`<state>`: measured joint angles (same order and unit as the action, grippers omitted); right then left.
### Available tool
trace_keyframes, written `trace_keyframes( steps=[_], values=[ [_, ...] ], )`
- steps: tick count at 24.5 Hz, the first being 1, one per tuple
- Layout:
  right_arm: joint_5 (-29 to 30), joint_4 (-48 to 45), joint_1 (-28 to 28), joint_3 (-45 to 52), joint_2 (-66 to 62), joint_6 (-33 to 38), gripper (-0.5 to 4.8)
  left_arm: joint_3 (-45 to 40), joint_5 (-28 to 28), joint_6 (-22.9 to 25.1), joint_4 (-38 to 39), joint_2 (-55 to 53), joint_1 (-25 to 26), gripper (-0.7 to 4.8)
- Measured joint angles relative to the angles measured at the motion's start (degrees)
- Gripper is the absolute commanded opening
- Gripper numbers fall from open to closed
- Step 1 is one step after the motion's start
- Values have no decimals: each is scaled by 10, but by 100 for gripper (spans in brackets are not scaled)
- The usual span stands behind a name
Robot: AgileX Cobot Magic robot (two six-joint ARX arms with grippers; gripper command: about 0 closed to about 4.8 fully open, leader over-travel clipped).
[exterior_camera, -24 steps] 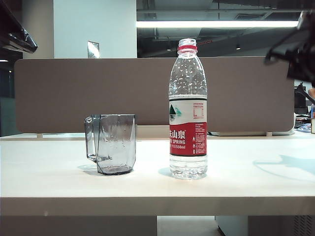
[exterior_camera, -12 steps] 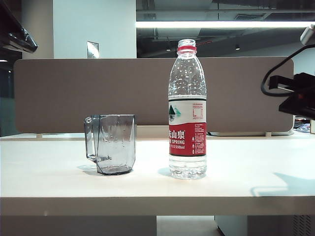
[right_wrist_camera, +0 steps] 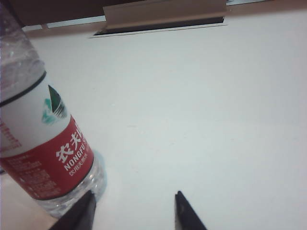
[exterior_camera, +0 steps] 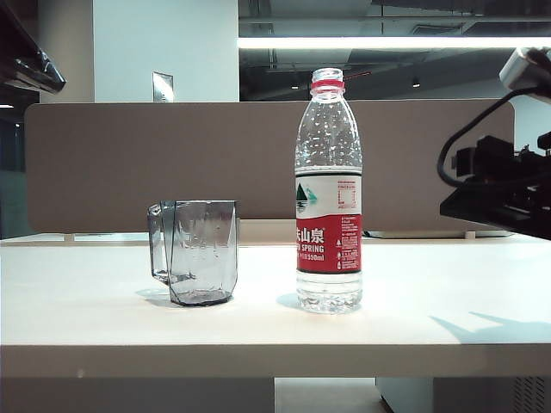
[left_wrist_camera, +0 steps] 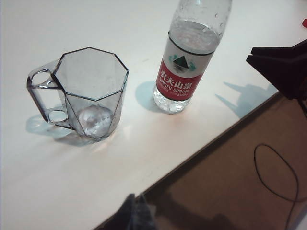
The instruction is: Pick up the mineral water bottle on the table and pour water into the mug until it's full.
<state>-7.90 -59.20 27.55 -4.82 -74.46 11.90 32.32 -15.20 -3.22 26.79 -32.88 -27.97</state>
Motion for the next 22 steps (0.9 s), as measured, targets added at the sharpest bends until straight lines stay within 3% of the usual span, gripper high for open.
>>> trace_keyframes(
  steps=[4, 7, 12, 18, 22],
  values=[
    [2, -3, 2, 0, -18, -1, 301, 0, 0, 0, 0, 0, 0, -5],
    [21, -29, 4, 0, -52, -3, 311, 0, 0, 0, 0, 0, 0, -5],
    [-2, -92, 82, -21, -121, -73, 339, 0, 0, 0, 0, 0, 0, -5],
    [-27, -117, 107, -59, -186, -78, 475, 0, 0, 0, 0, 0, 0, -5],
    [-35, -135, 106, -81, -215, -78, 479, 0, 0, 0, 0, 0, 0, -5]
  ],
)
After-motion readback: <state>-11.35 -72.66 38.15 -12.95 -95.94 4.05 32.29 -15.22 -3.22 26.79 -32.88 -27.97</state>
